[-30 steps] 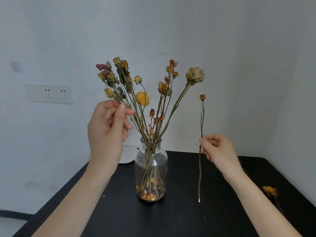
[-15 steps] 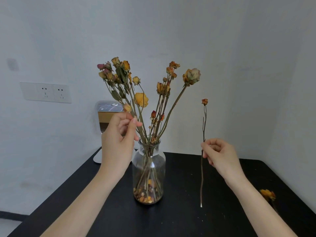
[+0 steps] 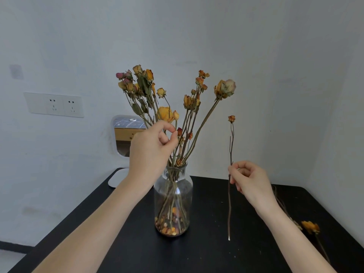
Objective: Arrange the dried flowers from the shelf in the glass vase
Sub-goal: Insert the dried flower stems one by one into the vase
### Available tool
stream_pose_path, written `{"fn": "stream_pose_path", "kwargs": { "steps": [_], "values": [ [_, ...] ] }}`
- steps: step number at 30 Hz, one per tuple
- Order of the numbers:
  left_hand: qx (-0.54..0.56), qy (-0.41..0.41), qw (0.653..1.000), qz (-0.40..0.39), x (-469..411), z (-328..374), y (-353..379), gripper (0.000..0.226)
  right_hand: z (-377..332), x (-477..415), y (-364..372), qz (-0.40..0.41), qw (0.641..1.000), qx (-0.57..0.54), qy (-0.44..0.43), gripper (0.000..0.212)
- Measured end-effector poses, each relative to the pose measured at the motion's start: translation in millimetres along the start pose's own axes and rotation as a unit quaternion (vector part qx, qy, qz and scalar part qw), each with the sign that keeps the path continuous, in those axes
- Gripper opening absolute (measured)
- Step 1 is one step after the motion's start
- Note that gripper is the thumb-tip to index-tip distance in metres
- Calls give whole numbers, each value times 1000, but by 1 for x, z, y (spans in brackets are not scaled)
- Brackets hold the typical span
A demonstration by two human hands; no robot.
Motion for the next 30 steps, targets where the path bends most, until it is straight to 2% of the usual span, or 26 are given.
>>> {"fn": "stream_pose_path", "kwargs": {
  "steps": [3, 7, 9, 12, 14, 17, 21, 30],
  "values": [
    [-21, 5, 1000, -10, 0, -1, 3, 6, 0, -1, 1, 0, 1000, 3, -1, 2],
    [-78, -22, 993, -83, 9, -16, 15, 8, 0, -1, 3, -2, 1000, 8, -1, 2],
    [-96, -28, 991, -94, 17, -22, 17, 12, 0, -1, 4, -2, 1000, 8, -2, 2],
    [-70, -45, 995, -52, 40, -32, 11, 11, 1, 0, 5, -1, 1000, 8, -2, 3],
    [-17, -90, 996, 1, 63, -45, 5, 7, 1, 0, 7, -1, 1000, 5, 0, 3],
    [11, -148, 988, 39, 86, -67, 11, 26, 0, -1, 10, -4, 1000, 1, 0, 3],
    [-57, -198, 978, -40, 77, -88, 37, 79, -6, -4, 10, 16, 1000, -9, -11, 3],
    [-28, -199, 975, -95, 56, -100, 51, 96, -26, -13, -13, 99, 991, -81, -37, 6]
  ]
}}
Point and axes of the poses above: each hand's wrist, its own x-axis away from the middle knuckle, its own y-axis out of the palm, z = x × y, the point moved 6 cm from there along -x, towards the middle knuckle, and after that the axes turned 11 degrees about x, right-handed, at the moved point
